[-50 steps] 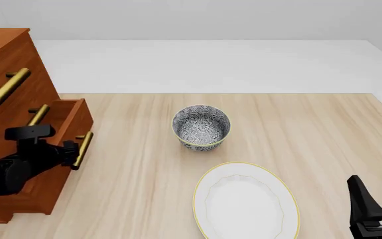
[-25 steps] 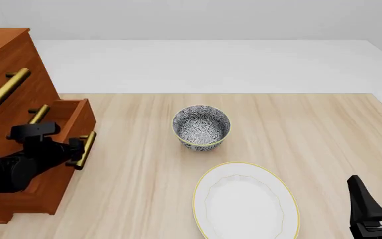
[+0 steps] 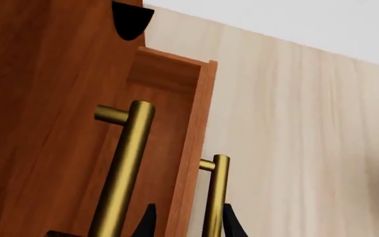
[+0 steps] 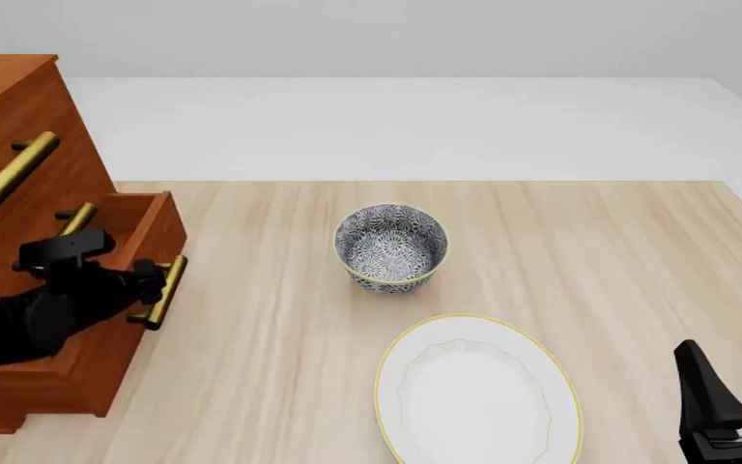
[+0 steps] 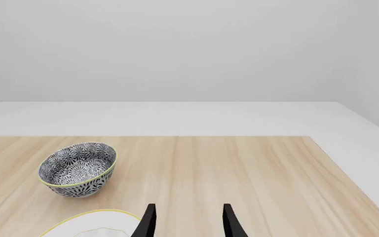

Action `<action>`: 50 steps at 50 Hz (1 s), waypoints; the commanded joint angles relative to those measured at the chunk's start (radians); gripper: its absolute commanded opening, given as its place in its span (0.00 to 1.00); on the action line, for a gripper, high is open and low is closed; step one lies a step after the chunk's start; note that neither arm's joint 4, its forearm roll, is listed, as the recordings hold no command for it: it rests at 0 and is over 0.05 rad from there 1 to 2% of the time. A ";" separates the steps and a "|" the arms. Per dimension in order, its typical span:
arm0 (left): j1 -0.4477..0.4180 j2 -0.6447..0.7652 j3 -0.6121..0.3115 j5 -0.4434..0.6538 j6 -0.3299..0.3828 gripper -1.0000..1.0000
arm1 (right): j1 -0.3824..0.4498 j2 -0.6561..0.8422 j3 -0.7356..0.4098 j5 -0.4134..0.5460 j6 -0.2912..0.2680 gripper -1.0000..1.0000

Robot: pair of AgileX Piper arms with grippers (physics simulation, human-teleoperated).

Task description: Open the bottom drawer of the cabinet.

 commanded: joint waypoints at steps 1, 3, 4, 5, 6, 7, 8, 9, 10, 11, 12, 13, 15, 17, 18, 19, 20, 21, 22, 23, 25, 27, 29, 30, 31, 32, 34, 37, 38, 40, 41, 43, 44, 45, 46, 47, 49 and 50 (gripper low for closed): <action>-0.029 0.374 -0.098 0.065 0.032 1.00 | 0.000 0.000 0.000 0.000 0.000 1.00; -0.029 0.374 -0.098 0.065 0.032 1.00 | 0.000 0.000 0.000 0.000 0.000 1.00; -0.029 0.374 -0.098 0.065 0.032 1.00 | 0.000 0.000 0.000 0.000 0.000 1.00; -0.029 0.374 -0.098 0.065 0.032 1.00 | 0.000 0.000 0.000 0.000 0.000 1.00; -0.029 0.374 -0.098 0.065 0.032 1.00 | 0.000 0.000 0.000 0.000 0.000 1.00; -0.029 0.374 -0.098 0.065 0.032 1.00 | 0.000 0.000 0.000 0.000 0.000 1.00; -0.029 0.374 -0.098 0.065 0.032 1.00 | 0.000 0.000 0.000 0.000 0.000 1.00; -0.031 0.434 -0.118 0.071 0.053 1.00 | 0.000 0.000 0.000 0.000 0.000 1.00; -0.031 0.435 -0.118 0.071 0.053 1.00 | 0.000 0.000 0.000 0.000 0.000 1.00; -0.031 0.435 -0.118 0.071 0.053 1.00 | 0.000 0.000 0.000 0.000 0.000 1.00; -0.031 0.435 -0.118 0.071 0.053 1.00 | 0.000 0.000 0.000 0.000 0.000 1.00; -0.031 0.435 -0.118 0.071 0.053 1.00 | 0.000 0.000 0.000 0.000 0.000 1.00; -0.036 0.457 -0.131 0.081 0.066 1.00 | 0.000 0.000 0.000 0.000 0.000 1.00; -0.036 0.457 -0.131 0.081 0.066 1.00 | 0.000 0.000 0.000 0.000 0.000 1.00; -0.036 0.457 -0.131 0.081 0.066 1.00 | 0.000 0.000 0.000 0.000 0.000 1.00; -0.036 0.457 -0.131 0.081 0.066 1.00 | 0.000 0.000 0.000 0.000 0.000 1.00; -0.047 0.471 -0.135 0.085 0.066 1.00 | 0.000 0.000 0.000 0.000 0.000 1.00; -0.047 0.471 -0.135 0.085 0.066 1.00 | 0.000 0.000 0.000 0.000 0.000 1.00; -0.047 0.471 -0.135 0.085 0.066 1.00 | 0.000 0.000 0.000 0.000 0.000 1.00; -0.047 0.471 -0.135 0.085 0.066 1.00 | 0.000 0.000 0.000 0.000 0.000 1.00; -0.047 0.471 -0.135 0.085 0.066 1.00 | 0.000 0.000 0.000 0.000 0.000 1.00; -0.066 0.496 -0.126 0.068 0.056 1.00 | 0.000 0.000 0.000 0.000 0.000 1.00; -0.066 0.496 -0.126 0.068 0.056 1.00 | 0.000 0.000 0.000 0.000 0.000 1.00; -0.066 0.496 -0.126 0.068 0.056 1.00 | 0.000 0.000 0.000 0.000 0.000 1.00; -0.066 0.496 -0.126 0.068 0.056 1.00 | 0.000 0.000 0.000 0.000 0.000 1.00; -0.088 0.497 -0.120 0.063 0.037 1.00 | 0.000 0.000 0.000 0.000 0.000 1.00; -0.088 0.497 -0.120 0.063 0.037 1.00 | 0.000 0.000 0.000 0.000 0.000 1.00; -0.088 0.497 -0.120 0.063 0.037 1.00 | 0.000 0.000 0.000 0.000 0.000 1.00; -0.126 0.482 -0.104 0.061 0.010 1.00 | 0.000 0.000 0.000 0.000 0.000 1.00; -0.126 0.482 -0.103 0.061 0.010 1.00 | 0.000 0.000 0.000 0.000 0.000 1.00; -0.126 0.482 -0.103 0.061 0.010 1.00 | 0.000 0.000 0.000 0.000 0.000 1.00; -0.126 0.482 -0.103 0.061 0.010 1.00 | 0.000 0.000 0.000 0.000 0.000 1.00; -0.126 0.482 -0.103 0.061 0.010 1.00 | 0.000 0.000 0.000 0.000 0.000 1.00; -0.153 0.481 -0.092 0.050 -0.012 1.00 | 0.000 0.000 0.000 0.000 0.000 1.00; -0.153 0.481 -0.091 0.050 -0.012 1.00 | 0.000 0.000 0.000 0.000 0.000 1.00; -0.153 0.481 -0.091 0.050 -0.012 1.00 | 0.000 0.000 0.000 0.000 0.000 1.00; -0.153 0.481 -0.091 0.050 -0.012 1.00 | 0.000 0.000 0.000 0.000 0.000 1.00; -0.153 0.481 -0.091 0.050 -0.012 1.00 | 0.000 0.000 0.000 0.000 0.000 1.00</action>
